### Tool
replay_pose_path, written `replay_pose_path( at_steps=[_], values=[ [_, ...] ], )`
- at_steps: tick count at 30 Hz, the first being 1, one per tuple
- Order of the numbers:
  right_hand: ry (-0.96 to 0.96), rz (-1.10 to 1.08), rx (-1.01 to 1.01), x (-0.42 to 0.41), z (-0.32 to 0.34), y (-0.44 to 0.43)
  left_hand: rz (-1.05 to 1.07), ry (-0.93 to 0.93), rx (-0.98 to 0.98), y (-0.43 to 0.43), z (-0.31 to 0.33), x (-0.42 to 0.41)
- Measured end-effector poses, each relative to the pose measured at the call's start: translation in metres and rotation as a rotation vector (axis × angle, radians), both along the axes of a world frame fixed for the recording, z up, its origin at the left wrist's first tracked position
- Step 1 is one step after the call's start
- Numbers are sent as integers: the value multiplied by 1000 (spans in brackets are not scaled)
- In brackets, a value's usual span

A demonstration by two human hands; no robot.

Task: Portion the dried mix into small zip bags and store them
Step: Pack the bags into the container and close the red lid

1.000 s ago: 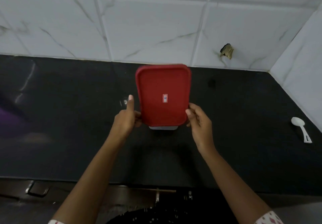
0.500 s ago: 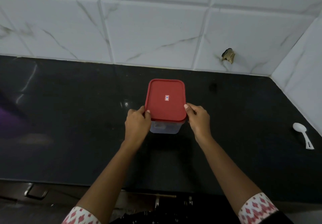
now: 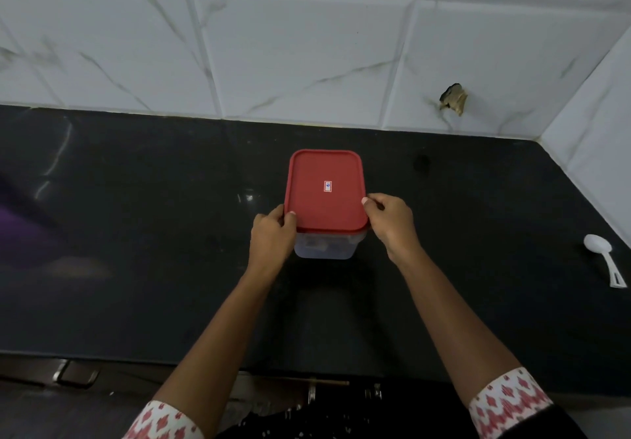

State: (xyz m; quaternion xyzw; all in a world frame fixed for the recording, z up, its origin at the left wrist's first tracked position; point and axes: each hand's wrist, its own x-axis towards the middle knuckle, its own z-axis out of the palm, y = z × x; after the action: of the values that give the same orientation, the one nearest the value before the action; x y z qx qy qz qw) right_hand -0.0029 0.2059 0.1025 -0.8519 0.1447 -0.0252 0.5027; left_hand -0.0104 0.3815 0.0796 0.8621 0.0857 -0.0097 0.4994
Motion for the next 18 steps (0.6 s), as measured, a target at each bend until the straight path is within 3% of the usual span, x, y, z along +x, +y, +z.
replay_pose_path(
  at_steps=[4, 10, 18],
  values=[
    [-24, 21, -99, 0, -3, -1, -59, -17, -43, 1, -4, 3],
    [33, -1, 112, 2, 1, -4, -53, -5, -59, -3, -6, 4],
    [99, -9, 109, -13, -3, -34, -187, 106, -227, -14, 0, -19]
  ],
)
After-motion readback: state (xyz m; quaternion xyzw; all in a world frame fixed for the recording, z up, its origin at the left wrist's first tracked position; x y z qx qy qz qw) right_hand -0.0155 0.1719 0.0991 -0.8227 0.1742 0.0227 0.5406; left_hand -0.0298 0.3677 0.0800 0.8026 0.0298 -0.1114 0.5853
